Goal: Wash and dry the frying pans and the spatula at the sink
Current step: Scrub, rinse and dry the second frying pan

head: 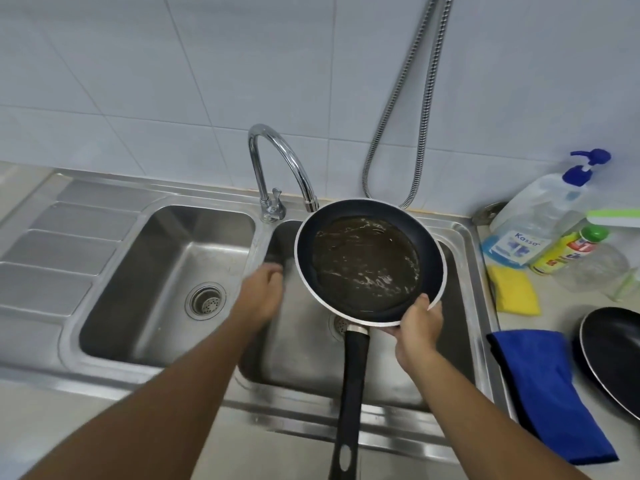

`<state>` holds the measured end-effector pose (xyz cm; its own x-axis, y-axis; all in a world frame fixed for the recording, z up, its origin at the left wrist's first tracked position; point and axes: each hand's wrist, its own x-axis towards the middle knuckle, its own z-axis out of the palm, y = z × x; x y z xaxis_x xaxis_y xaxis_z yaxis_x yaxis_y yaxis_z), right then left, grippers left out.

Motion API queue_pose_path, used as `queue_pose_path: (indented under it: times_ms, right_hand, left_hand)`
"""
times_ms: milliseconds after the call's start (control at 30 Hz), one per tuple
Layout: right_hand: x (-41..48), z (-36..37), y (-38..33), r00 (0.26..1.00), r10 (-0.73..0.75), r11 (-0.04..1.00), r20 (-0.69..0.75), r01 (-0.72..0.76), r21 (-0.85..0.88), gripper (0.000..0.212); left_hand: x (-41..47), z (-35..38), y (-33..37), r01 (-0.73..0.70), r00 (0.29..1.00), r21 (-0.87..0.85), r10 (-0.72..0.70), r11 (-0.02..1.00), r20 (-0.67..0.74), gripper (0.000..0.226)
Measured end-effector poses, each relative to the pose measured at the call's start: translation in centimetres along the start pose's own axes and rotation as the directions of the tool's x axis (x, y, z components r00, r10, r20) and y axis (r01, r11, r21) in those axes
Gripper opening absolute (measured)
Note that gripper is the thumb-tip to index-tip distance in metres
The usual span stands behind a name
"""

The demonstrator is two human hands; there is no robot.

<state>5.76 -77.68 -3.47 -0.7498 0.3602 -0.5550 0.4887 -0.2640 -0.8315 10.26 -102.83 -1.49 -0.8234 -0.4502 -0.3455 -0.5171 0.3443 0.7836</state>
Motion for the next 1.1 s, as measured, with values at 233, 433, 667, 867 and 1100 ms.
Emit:
queue_pose_path:
  times_ms: [233,433,667,867,1100]
  right_hand:
    - [0.0,-1.2,-0.7,0.997,-0.062,0.996,0.046,0.064,-0.060,0.037]
    - [-0.2,-0.6,-1.5,0.996,-0.044,0.999,0.077,0.046,-0.021,0.037]
    - [0.1,-0.6,-2.1,0.996,-0.064,0.997,0.066,0.066,-0.040,0.034]
    - [-0.3,-0.9,-2.8,0.994,-0.076,0.995,0.072,0.081,-0.057,0.034]
    - [-0.6,-0.8,-3.4,0.994,-0.083,0.994,0.068,0.088,-0.067,0.033]
  left_hand:
    - [8.9,-3.6,9.0,-0.305,0.951,0.304,0.303,0.902,0.058,0.047]
    - [12.0,-2.4,9.8,-0.299,0.954,0.566,0.236,0.768,0.184,0.061]
    - [12.0,-3.0,7.9,-0.327,0.938,0.641,0.323,0.695,0.129,0.043]
    - [10.0,-3.6,6.9,-0.325,0.943,0.593,0.302,0.736,0.141,0.039]
    - [7.0,-3.3,5.8,-0.292,0.951,0.492,0.302,0.820,0.061,0.057]
